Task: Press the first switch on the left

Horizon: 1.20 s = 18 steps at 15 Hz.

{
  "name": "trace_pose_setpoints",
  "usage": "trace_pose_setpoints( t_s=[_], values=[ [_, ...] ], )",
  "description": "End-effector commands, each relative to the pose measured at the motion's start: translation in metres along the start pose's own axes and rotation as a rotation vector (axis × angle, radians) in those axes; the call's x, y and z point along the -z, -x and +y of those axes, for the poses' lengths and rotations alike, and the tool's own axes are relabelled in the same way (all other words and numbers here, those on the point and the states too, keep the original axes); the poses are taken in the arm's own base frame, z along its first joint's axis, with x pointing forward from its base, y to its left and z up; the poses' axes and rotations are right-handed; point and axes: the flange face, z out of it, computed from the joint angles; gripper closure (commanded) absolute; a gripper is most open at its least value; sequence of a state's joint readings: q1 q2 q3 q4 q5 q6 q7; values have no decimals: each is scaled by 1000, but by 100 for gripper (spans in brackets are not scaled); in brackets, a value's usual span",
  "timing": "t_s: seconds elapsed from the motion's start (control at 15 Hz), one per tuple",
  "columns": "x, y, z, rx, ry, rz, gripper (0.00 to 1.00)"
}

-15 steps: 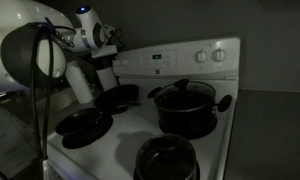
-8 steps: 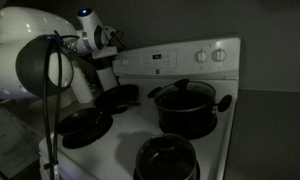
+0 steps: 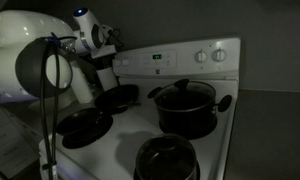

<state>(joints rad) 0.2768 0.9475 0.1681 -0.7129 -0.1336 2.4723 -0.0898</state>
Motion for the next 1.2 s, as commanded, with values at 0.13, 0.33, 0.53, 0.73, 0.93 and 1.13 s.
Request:
trace_pose_setpoints(
  t_s=[0.13, 0.33, 0.53, 0.73, 0.93, 1.13],
  values=[
    [7, -9, 7, 8, 120, 37, 100],
    [12, -13, 9, -16, 162, 31, 100],
    [16, -13, 10, -57, 148, 5, 100],
    [24, -18, 11, -69, 150, -4, 100],
    [34, -22, 8, -73, 152, -47, 100],
    [49, -26, -3, -55, 116, -125, 100]
  ],
)
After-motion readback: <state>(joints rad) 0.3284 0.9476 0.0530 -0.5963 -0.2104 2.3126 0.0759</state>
